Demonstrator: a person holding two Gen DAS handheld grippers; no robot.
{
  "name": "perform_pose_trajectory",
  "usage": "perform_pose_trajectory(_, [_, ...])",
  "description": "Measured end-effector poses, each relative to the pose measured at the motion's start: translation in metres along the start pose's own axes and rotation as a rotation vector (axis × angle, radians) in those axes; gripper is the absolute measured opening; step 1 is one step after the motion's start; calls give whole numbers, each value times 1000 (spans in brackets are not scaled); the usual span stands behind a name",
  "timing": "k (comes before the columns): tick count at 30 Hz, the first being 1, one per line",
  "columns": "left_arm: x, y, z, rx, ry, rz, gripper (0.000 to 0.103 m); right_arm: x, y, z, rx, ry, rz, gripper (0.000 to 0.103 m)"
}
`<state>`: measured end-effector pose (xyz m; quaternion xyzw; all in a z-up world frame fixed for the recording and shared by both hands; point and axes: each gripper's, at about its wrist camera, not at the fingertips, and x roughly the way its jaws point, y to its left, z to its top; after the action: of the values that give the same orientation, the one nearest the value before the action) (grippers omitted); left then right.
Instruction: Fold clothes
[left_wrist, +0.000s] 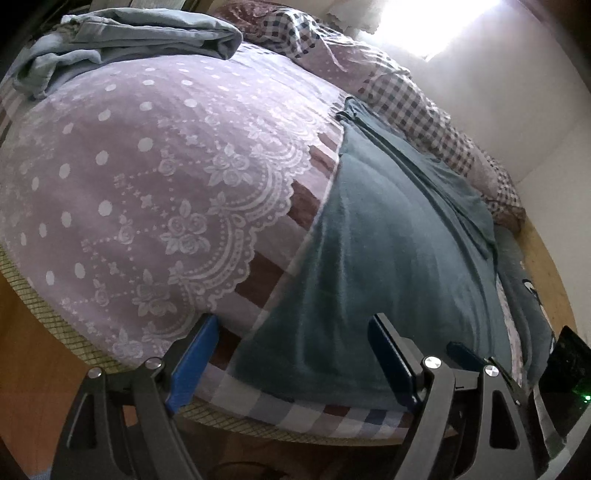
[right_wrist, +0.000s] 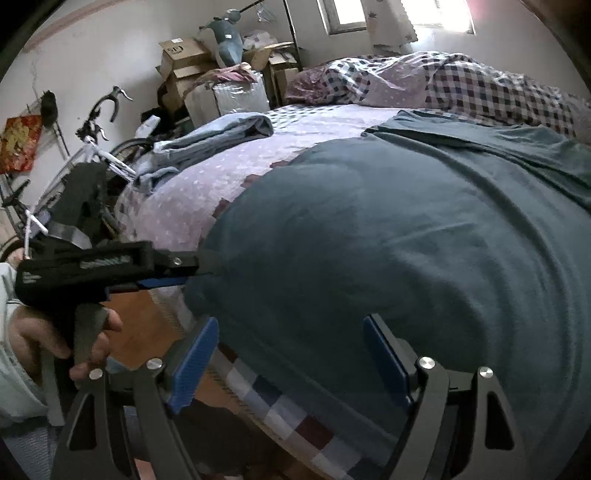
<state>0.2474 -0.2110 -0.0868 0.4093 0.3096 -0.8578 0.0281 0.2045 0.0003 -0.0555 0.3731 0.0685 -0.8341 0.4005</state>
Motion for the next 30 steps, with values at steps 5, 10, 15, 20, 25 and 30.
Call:
perform_pose_trajectory(5, [11, -9, 4, 14, 21, -26, 84, -1, 0, 3, 7, 1, -3, 84])
perform_pose_trajectory(10, [10, -9, 8, -30, 16, -69, 72, -1, 0, 3, 1, 4, 7, 84])
perform_pose_trajectory(15, [4, -7, 11, -76, -2, -138, 49, -2, 9, 2, -51, -19, 4, 84])
perform_pose_trajectory(20, [5, -3, 16, -128, 11, -187, 40, 0, 30, -3, -181, -38, -34, 84])
perform_pose_trajectory(25, [5, -4, 18, -154, 22, -230, 35, 11, 61, -16, -360, -56, -63, 84])
perform_pose_trajectory(30, [2, -1, 20, -196, 26, -291, 35, 26, 88, -28, -501, -68, -75, 84])
